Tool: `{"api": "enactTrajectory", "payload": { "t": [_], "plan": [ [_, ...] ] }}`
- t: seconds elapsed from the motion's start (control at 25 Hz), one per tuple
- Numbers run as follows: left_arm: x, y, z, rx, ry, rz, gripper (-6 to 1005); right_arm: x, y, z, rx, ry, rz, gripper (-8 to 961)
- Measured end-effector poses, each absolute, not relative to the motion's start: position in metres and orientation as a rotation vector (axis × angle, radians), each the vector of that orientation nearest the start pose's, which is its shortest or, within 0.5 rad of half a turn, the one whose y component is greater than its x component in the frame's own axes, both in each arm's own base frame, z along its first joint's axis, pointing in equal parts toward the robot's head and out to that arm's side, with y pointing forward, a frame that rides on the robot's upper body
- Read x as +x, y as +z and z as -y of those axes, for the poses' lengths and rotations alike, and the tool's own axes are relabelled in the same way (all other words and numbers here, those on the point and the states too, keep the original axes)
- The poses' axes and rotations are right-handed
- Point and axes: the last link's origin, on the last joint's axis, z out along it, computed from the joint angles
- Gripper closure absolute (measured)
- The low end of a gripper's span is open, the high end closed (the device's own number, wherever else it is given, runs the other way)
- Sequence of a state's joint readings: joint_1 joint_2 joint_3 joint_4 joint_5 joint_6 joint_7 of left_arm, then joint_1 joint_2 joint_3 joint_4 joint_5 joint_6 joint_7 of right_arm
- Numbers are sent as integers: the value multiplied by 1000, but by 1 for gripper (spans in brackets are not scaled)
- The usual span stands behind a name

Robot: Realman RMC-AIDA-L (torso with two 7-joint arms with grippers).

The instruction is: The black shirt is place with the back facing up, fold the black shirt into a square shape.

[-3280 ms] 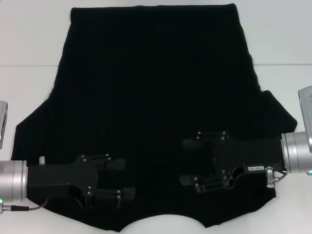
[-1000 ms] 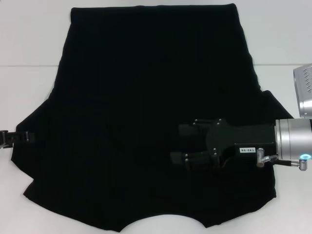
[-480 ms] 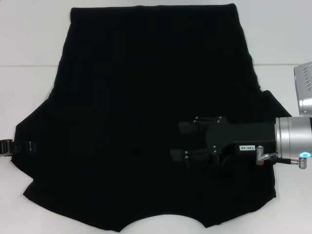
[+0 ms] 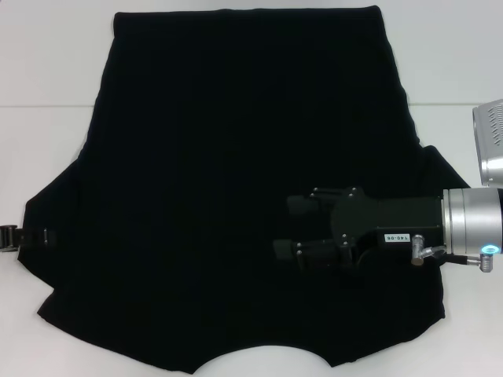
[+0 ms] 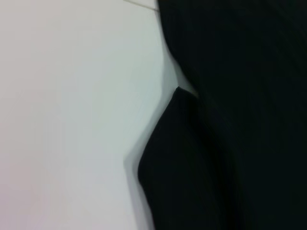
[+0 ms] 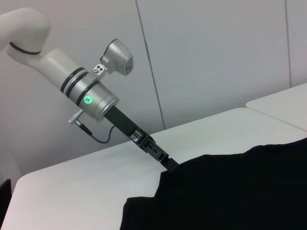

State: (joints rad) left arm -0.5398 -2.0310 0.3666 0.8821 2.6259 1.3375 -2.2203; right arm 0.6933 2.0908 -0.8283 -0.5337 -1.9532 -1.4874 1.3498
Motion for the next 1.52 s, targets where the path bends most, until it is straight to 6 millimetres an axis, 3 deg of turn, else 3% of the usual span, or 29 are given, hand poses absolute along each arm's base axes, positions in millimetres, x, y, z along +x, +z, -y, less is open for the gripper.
{"api": "enactTrajectory", "payload": {
  "t": [0.76, 1.0, 1.4, 1.52],
  "plan": [
    [-355, 70, -342, -2048, -116, 1575, 160, 209, -40, -351, -2895, 709, -476, 70],
    [-359, 76, -345, -2013, -104, 1559, 328, 209, -40, -351, -2894, 711, -475, 70],
    [-360, 78, -346, -2006, -86, 1550, 786, 210, -39, -351, -2888, 715, -479, 70],
    [-361, 79, -347, -2001, -83, 1544, 857, 211, -38, -351, -2883, 719, -482, 70]
  ]
}}
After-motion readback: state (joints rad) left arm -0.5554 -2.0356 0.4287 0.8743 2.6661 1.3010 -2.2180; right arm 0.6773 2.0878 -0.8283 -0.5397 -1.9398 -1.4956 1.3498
